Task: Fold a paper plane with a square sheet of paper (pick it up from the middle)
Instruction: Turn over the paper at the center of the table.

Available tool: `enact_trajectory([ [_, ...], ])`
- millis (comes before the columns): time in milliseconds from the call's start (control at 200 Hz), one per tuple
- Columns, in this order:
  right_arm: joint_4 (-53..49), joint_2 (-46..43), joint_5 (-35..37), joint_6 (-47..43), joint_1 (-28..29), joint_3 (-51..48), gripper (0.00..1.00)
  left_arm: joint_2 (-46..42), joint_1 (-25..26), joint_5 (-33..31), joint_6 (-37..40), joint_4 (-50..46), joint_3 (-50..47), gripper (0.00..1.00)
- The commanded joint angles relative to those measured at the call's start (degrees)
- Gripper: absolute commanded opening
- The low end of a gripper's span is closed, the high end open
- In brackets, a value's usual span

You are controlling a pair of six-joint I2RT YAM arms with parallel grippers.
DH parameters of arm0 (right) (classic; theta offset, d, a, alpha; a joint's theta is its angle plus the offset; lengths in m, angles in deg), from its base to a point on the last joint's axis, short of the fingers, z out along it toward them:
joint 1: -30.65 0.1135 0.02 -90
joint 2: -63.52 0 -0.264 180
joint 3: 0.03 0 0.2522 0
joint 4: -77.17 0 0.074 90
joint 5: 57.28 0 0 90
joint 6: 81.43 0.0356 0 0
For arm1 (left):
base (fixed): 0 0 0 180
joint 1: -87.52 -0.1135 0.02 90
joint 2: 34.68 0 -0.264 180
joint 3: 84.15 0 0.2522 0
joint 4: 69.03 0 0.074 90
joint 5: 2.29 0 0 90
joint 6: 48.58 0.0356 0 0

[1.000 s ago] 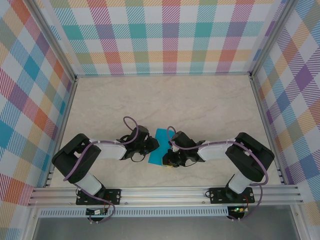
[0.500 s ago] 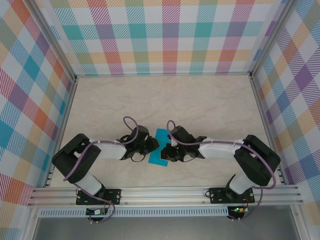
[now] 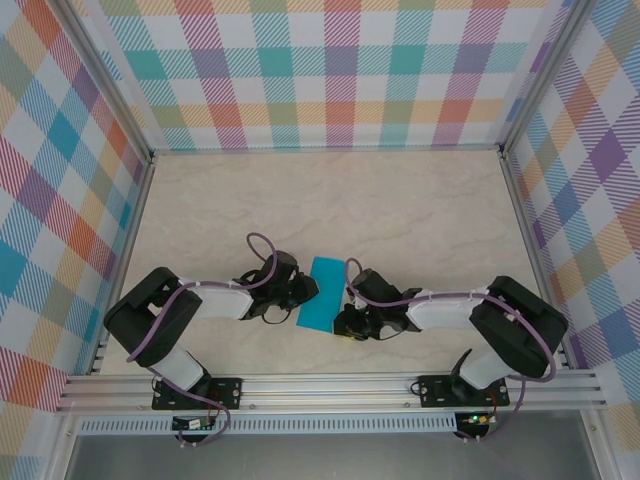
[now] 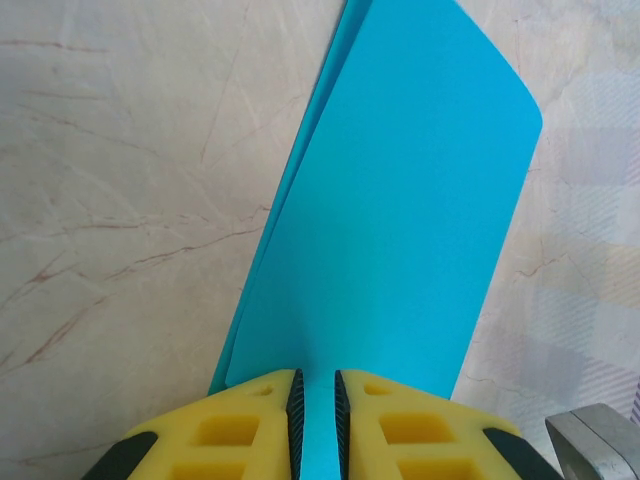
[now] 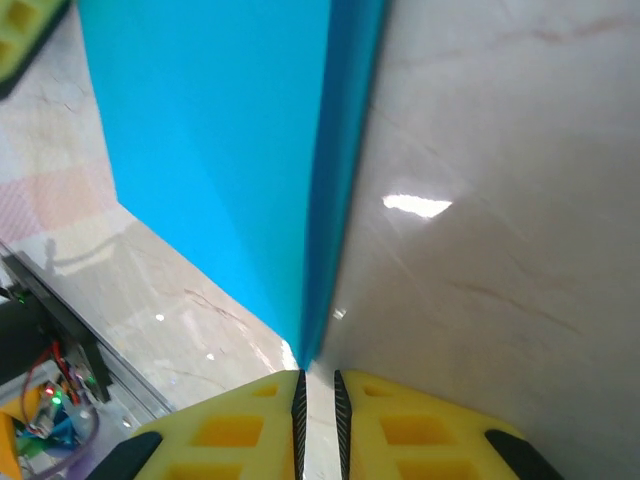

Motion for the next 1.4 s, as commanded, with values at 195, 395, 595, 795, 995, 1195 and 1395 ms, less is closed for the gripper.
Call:
enact_trajectory([
  [195,-8.0,-4.06,1.64,-3.32,0.54,5.84,0.19,0.78,0.36,-2.15,-0.27,-5.47,-1.18,0.19],
  [395,-1.63,6.91,-2.27,-1.2,0.81,13.04,0.13,0.78,0.33,-1.75,-0.11,-5.85,-1.09,0.19],
  [595,-0.91,9.48,-0.86,0.84,1.37,8.63,0.13,0.56,0.36,-1.75,0.08,-6.03,-1.09,0.19],
  [795,-2.78,5.11,-1.32,-0.51,2.85,2.06,0.16,1.15,0.36,-2.05,-0.02,-6.03,-0.83,0.19],
  [995,-5.14,1.02,-0.5,-0.86,2.45,-0.45,0.18,1.13,0.36,-1.78,-0.06,-5.46,-1.01,0.19],
  [1195,-10.46,-5.41,5.96,1.58,-1.69,2.15,0.33,-0.26,0.53,-0.7,0.37,-5.55,-0.38,0.2],
  [1395,-10.95,-3.82,6.91,2.34,-7.09,5.79,0.48,-1.63,0.77,-0.22,1.16,-6.86,0.91,0.21],
])
